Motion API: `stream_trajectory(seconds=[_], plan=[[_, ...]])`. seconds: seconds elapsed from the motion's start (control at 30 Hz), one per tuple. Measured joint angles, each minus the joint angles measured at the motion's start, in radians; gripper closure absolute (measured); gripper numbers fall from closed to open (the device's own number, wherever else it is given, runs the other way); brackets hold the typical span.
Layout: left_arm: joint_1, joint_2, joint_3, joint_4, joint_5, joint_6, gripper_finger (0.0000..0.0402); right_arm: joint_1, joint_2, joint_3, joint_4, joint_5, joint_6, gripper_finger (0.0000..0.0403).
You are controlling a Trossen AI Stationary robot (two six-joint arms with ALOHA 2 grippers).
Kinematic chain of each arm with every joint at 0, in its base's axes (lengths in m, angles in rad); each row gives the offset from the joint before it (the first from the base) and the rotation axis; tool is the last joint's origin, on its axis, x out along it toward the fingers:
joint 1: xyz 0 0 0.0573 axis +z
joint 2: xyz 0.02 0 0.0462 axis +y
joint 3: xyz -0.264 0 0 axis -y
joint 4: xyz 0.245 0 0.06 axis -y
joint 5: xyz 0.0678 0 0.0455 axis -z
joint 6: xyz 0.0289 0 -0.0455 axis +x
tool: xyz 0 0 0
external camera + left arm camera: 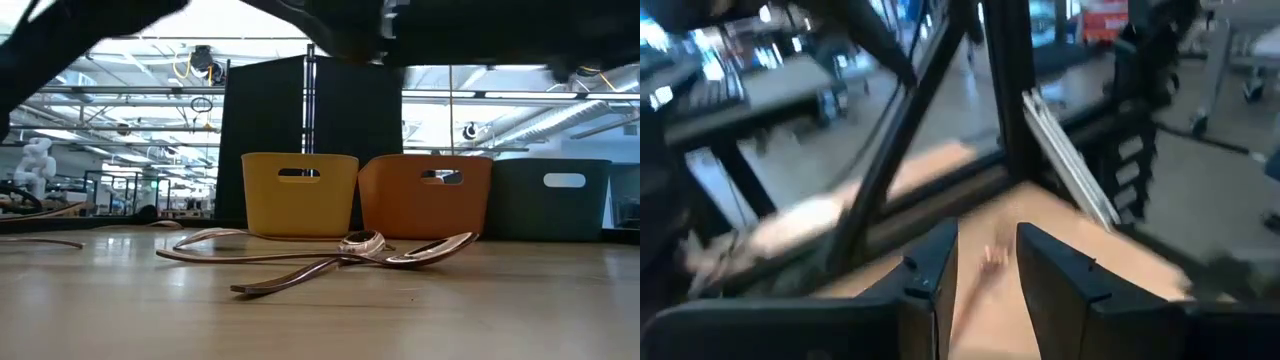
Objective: Sort silverware
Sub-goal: Put the copper fork into the orange bin
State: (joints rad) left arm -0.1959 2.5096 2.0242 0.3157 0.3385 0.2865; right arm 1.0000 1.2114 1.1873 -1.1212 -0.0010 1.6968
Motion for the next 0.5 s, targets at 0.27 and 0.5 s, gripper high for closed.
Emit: stream_trajectory(seconds=[0.27, 0.5], plan=[[-0.017, 0.234, 0.275, 0.075, -0.125, -0.092, 0.0300, 0.044, 0.000, 0.000, -0.005, -0.004, 0.046, 0.0234], [0.021, 0.258, 0.303, -0.189, -0.051, -0.132, 0.0300, 0.035, 0.006, -0.064, 0.011, 0.000, 0.054, 0.0234]])
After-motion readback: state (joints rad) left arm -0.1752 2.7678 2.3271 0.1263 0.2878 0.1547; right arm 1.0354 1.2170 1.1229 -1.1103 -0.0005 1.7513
